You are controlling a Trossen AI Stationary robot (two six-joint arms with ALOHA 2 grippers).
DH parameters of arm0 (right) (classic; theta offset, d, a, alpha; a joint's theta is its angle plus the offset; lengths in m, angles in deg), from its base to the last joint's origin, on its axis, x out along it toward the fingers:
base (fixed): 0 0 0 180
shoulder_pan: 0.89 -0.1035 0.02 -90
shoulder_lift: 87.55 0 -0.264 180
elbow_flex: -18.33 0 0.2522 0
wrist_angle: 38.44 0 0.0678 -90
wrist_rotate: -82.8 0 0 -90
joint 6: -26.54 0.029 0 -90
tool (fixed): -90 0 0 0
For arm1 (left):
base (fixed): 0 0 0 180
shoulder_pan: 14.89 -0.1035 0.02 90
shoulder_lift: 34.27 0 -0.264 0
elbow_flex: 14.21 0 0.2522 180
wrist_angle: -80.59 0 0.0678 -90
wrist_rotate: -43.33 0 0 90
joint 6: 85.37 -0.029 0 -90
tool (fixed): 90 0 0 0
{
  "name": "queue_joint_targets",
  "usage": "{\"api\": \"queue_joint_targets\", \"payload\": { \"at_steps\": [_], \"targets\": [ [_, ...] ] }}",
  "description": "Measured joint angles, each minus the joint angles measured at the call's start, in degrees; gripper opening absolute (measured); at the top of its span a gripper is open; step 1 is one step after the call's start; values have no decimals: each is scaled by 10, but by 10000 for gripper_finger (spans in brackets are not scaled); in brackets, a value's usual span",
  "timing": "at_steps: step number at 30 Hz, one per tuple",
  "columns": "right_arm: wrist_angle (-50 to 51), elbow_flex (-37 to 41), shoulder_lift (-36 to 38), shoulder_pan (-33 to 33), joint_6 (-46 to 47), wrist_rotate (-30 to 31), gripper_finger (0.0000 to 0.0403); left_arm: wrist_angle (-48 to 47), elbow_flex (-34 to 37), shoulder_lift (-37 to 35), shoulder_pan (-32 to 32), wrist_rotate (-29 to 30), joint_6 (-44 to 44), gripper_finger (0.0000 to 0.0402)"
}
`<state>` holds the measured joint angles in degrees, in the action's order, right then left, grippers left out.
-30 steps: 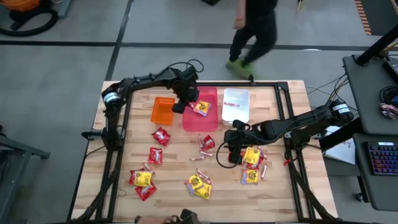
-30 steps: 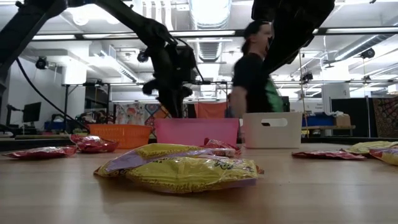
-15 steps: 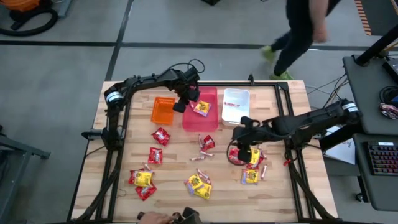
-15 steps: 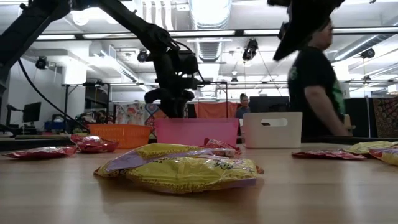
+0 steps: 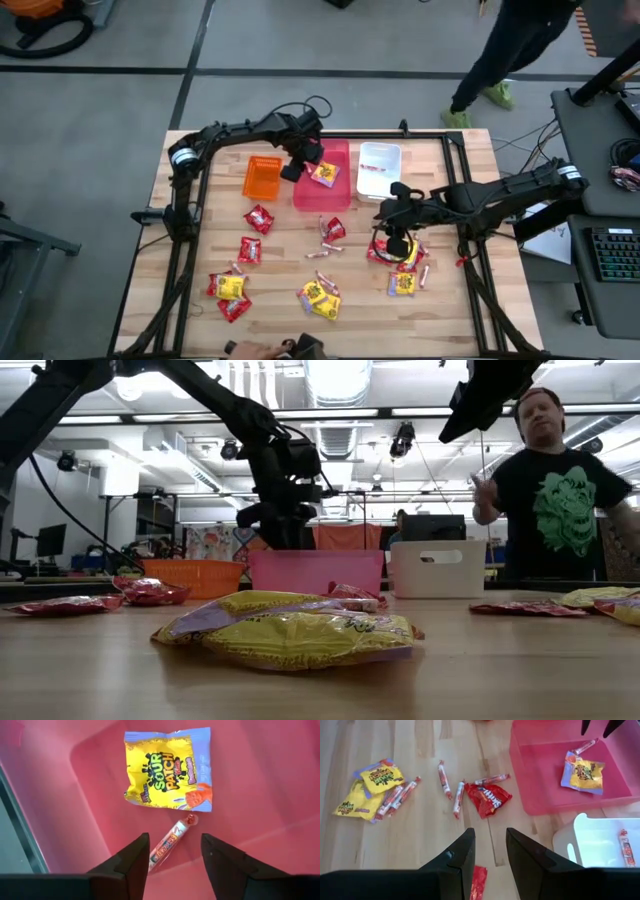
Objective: Organize candy in baskets
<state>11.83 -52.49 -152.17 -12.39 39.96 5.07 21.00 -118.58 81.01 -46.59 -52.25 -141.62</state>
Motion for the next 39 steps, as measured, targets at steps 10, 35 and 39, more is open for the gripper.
{"api": "queue_joint_targets", "payload": {
  "at_steps": [10, 35, 39],
  "targets": [
    [-10, 13, 0, 0, -1, 0, 105, 5, 4, 0, 7, 0, 5, 164],
    [-25, 30, 0, 0, -1, 5, 105, 39, 38, 0, 6, 0, 15, 164],
    [-25, 30, 0, 0, 0, 13, 105, 36, 38, 0, 6, 0, 24, 164]
  ]
}}
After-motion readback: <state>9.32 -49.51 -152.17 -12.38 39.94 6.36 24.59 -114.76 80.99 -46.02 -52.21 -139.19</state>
